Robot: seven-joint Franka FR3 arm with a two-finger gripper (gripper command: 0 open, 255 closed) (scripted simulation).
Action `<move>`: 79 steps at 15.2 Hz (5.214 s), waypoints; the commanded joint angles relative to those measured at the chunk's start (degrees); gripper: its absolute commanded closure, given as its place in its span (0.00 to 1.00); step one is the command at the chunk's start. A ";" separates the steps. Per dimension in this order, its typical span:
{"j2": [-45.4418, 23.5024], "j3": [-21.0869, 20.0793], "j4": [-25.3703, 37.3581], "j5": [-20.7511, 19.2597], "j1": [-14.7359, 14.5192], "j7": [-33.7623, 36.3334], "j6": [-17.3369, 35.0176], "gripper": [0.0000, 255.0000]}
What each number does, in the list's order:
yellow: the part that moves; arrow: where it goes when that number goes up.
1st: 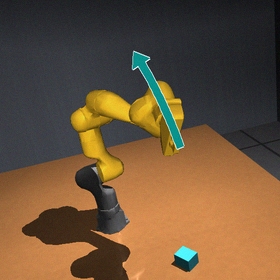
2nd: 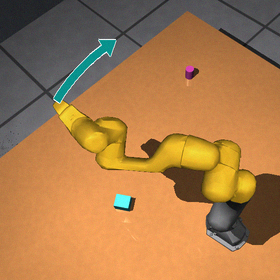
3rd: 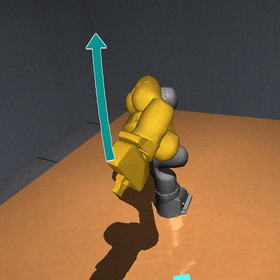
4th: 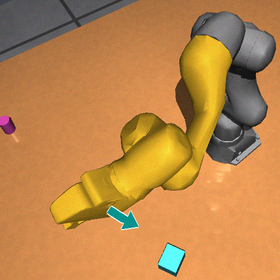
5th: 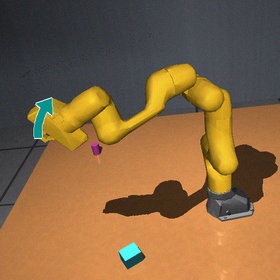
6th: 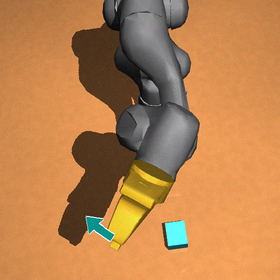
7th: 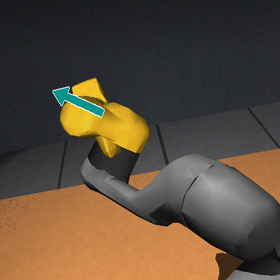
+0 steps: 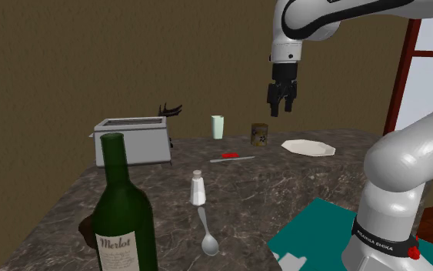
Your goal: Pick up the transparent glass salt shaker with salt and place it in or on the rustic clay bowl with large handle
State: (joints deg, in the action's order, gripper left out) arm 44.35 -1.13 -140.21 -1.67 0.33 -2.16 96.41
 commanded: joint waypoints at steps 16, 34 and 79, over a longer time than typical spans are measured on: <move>-23.14 -12.51 4.85 10.14 -4.99 17.05 14.81 0.00; -45.20 -18.90 12.63 10.33 -7.99 28.07 27.92 0.00; -37.75 -17.94 26.86 11.38 -7.40 28.93 6.53 1.00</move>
State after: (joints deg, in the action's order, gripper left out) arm 6.44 -19.14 -114.07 9.71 -7.11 26.74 103.84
